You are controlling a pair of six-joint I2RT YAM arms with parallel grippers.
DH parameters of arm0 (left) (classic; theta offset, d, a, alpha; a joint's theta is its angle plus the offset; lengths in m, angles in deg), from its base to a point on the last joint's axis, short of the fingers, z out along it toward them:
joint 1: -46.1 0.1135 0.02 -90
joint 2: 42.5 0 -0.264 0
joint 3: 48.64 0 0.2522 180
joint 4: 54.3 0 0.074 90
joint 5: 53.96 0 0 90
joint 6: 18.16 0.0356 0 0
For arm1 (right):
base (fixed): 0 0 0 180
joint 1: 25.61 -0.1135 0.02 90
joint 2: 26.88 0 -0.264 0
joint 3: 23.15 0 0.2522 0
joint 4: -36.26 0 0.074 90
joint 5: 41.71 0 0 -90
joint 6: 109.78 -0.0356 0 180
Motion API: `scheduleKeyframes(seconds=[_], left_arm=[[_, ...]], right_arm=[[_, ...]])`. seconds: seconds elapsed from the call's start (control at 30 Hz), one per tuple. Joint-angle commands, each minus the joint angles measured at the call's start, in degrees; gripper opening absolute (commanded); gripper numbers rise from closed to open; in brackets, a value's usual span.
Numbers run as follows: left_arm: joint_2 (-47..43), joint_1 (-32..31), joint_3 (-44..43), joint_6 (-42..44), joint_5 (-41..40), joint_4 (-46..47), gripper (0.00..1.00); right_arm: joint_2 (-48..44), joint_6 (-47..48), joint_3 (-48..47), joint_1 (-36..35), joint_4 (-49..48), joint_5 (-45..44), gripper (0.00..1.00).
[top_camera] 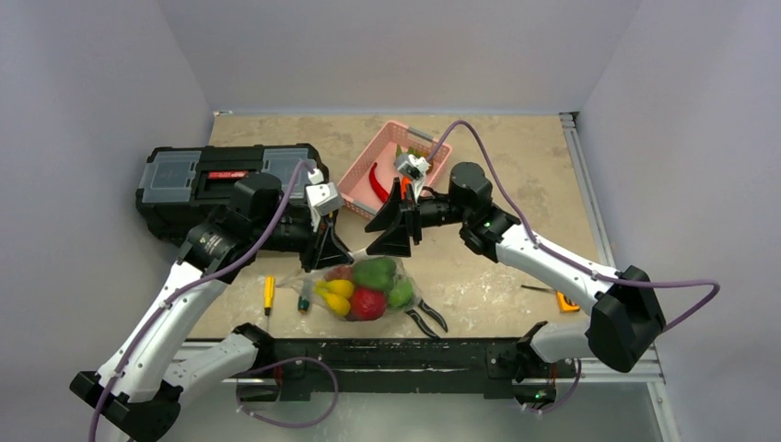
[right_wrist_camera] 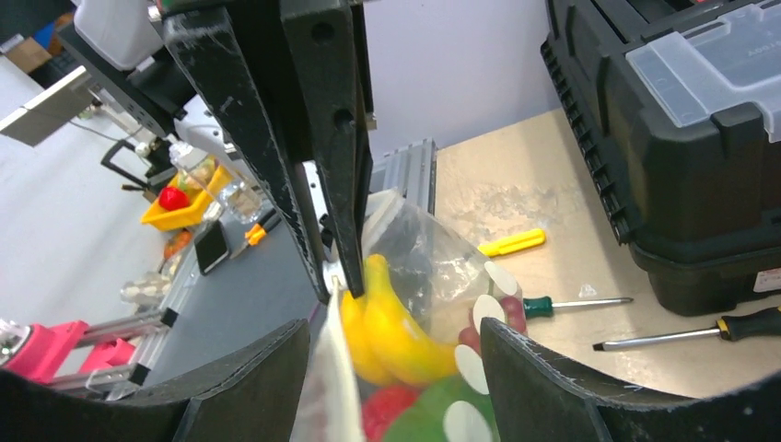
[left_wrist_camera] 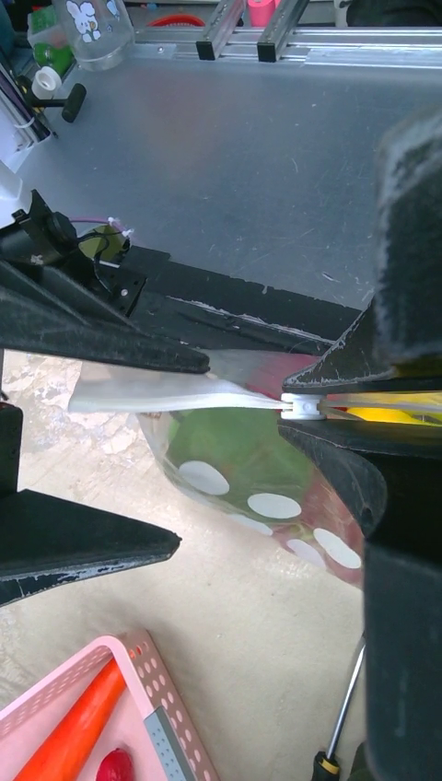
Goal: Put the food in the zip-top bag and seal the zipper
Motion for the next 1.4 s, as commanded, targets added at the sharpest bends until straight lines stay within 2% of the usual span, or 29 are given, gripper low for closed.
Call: scheduleKeyframes(seconds=[0.0, 0.13, 0.33, 0.6, 0.73, 0.97, 1.03, 1.23, 1.37], left_arm=[[0.3, 0.3, 0.0, -0.3, 1.8, 4.6, 0.00], [0.5, 0.3, -0.4, -0.4, 1.7, 4.6, 0.00], [0.5, 0.3, -0.4, -1.0, 1.4, 5.1, 0.00], [0.4, 0.3, -0.6, -1.2, 1.4, 4.8, 0.00], [0.4, 0.4, -0.4, -1.2, 1.3, 4.7, 0.00], [0.7, 0.3, -0.4, -1.5, 0.1, 4.7, 0.00], [0.9, 0.3, -0.5, -1.5, -0.2, 4.5, 0.00], [1.4, 0.3, -1.0, -1.6, -3.1, 2.7, 0.00], [0.9, 0.3, -0.9, -1.6, -4.8, 2.1, 0.00]], right_arm=[[-2.9, -5.8, -1.0, -0.1, -1.7, -3.0, 0.69], [-1.6, -11.4, -0.6, -0.2, -3.2, -3.8, 0.67], [-1.8, -11.5, 1.5, -1.0, -3.1, -6.0, 0.63], [-1.0, -12.1, 2.0, -2.1, -4.7, -5.3, 0.43], [-1.4, -12.2, 2.5, -2.2, -5.0, -5.1, 0.30], [-2.3, -9.2, 2.9, -2.3, -2.7, -5.8, 0.10], [-2.5, -8.4, 2.6, -2.3, -0.6, -7.6, 0.01], [-5.2, -5.5, 1.6, -2.3, 7.2, -18.7, 0.00], [-10.7, -3.1, 3.7, -2.3, 9.2, -30.6, 0.00]])
